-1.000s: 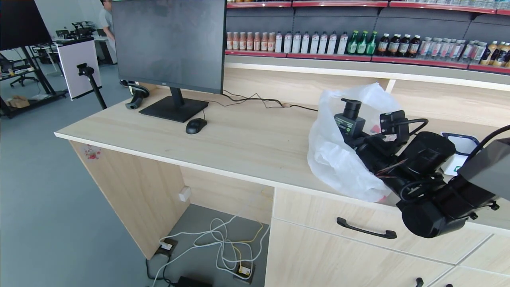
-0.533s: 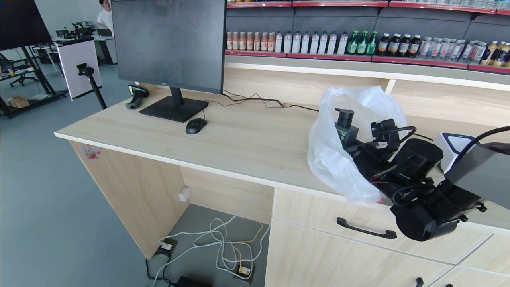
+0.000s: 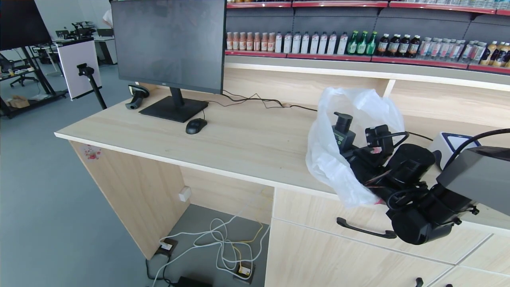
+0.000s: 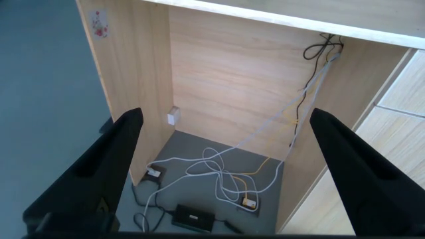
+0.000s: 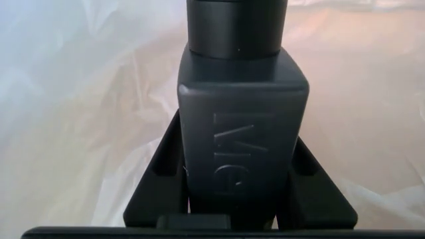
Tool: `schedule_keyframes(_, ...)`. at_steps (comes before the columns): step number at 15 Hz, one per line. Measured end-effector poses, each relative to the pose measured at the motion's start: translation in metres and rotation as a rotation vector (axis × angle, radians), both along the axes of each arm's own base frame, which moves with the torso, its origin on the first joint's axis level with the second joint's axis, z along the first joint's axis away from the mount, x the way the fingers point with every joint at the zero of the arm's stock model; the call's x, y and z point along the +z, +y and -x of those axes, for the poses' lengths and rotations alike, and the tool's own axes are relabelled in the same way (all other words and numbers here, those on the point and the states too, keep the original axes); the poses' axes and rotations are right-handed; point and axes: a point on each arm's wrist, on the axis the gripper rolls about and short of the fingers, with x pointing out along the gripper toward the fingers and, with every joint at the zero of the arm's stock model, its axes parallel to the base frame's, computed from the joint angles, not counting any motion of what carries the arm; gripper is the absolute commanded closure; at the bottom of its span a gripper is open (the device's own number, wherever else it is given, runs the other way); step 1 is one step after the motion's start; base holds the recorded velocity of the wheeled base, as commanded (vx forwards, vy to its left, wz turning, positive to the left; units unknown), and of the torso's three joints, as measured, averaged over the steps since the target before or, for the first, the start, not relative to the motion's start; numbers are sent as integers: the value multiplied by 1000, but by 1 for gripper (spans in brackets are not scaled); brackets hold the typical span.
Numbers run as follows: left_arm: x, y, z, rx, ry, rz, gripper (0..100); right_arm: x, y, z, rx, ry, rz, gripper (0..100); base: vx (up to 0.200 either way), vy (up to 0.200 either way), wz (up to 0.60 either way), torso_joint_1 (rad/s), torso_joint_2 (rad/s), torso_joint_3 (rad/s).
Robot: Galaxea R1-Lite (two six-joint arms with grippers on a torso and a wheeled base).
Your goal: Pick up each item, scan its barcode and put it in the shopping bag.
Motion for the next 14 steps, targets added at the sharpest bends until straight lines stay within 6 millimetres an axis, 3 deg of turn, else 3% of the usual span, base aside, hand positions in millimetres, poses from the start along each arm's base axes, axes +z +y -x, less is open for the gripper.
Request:
schedule_keyframes(6, 0, 0, 0, 0, 0, 0, 0, -3, 0, 0, 1, 14, 1, 100, 0, 0, 0, 0, 0, 0)
schedule_keyframes(7, 0, 0, 0, 0, 0, 0, 0, -3, 0, 0, 1, 13, 0, 0, 0, 0, 0, 0, 0, 0)
schedule_keyframes(14, 0, 0, 0, 0, 0, 0, 0, 7, -1, 1, -1, -15, -4, 0, 0, 0, 0, 0, 0, 0)
